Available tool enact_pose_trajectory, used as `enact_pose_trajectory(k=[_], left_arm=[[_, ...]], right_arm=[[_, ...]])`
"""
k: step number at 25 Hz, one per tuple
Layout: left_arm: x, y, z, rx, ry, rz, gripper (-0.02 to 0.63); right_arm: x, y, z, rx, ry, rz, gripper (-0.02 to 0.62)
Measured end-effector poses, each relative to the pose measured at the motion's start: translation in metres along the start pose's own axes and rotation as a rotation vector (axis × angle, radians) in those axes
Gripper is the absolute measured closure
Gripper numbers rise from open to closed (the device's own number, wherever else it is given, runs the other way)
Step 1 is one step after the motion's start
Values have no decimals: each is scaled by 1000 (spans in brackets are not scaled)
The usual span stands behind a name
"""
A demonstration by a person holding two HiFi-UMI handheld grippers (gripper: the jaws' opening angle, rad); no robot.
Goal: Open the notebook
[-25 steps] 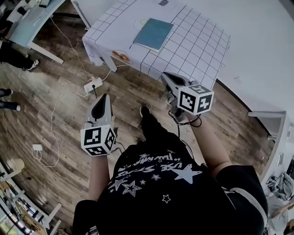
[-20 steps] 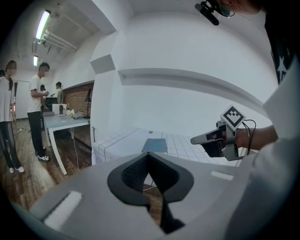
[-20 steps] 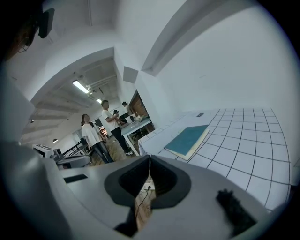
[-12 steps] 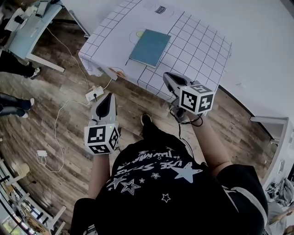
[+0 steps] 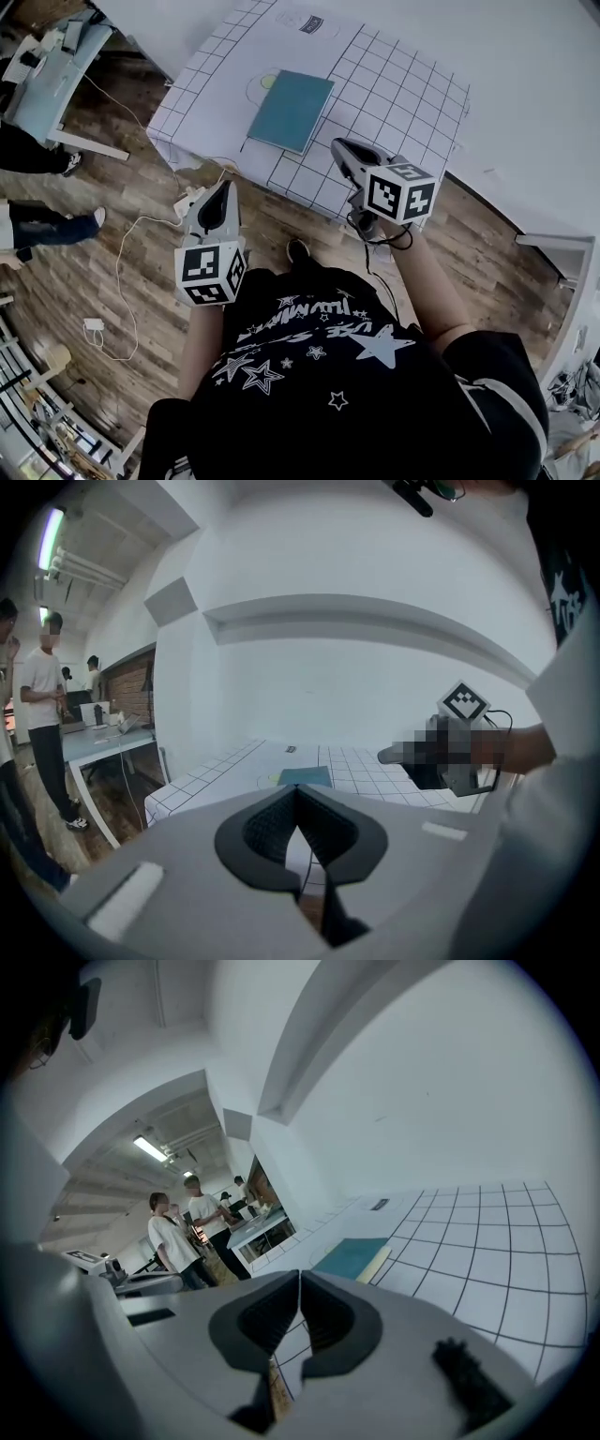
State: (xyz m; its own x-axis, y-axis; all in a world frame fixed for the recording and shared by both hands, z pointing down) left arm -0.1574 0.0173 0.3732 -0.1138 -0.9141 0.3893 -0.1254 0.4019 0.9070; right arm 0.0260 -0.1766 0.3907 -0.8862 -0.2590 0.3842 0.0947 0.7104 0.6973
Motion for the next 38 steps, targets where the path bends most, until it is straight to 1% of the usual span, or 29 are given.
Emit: enact_pose_trajectory(k=[1,3,8,11,13,16,17,19,21,22,26,28,31,33,36,38], left_arm=[[6,-2,-1,1,4,6,597],[20,-7,-5,10,40,13,597],[55,-14,-20,98,152,40,595],[78,-17,-31,151,222,46,594],[92,-17,-38,193,272,54,558],[111,-16,-47,262,317,71,515],[117,-14,-50,298,333,82,504],[127,-8,-55,381,361,106,462],[138,0,-59,451,361,125,401],[144,4,-61,480,358,137,380],[164,19,-68,610,376,201,336],[172,28,-72,661,398,236,333],[183,40,-77,676,439,285,336],[189,45,-77,691,432,304,341],[197,51,-76,750,395,327,366],[200,54,-76,764,396,334,377]], right_arm=[[-2,-2,-5,11,8,-10,578],[-5,-5,-15,34,25,-27,578],[-16,-1,-33,73,74,-53,578],[-28,3,-46,108,127,-80,578],[-36,6,-53,133,164,-102,578],[-41,9,-60,156,196,-123,577],[-43,11,-62,166,207,-128,577],[-46,17,-64,193,237,-142,578],[-48,21,-66,213,259,-158,578],[-49,22,-67,220,265,-165,578],[-48,26,-70,248,291,-187,578],[-49,29,-71,263,304,-198,578],[-50,33,-72,286,324,-218,578],[-51,35,-73,299,335,-230,578],[-52,39,-74,315,348,-240,578],[-53,42,-73,324,357,-245,578]])
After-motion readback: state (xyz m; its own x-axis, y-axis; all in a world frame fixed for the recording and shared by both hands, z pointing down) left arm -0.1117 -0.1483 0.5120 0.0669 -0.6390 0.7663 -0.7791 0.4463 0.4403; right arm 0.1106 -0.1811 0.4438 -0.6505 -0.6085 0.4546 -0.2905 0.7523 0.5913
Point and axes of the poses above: the fingertips, and each gripper's own axes: x forward along the fingers, z to its left, y out of its underside, the point moved 7 cm from there along -x, backward along the fingers, and after that the axes turned 13 degrees about x, right-handed, at the moved point
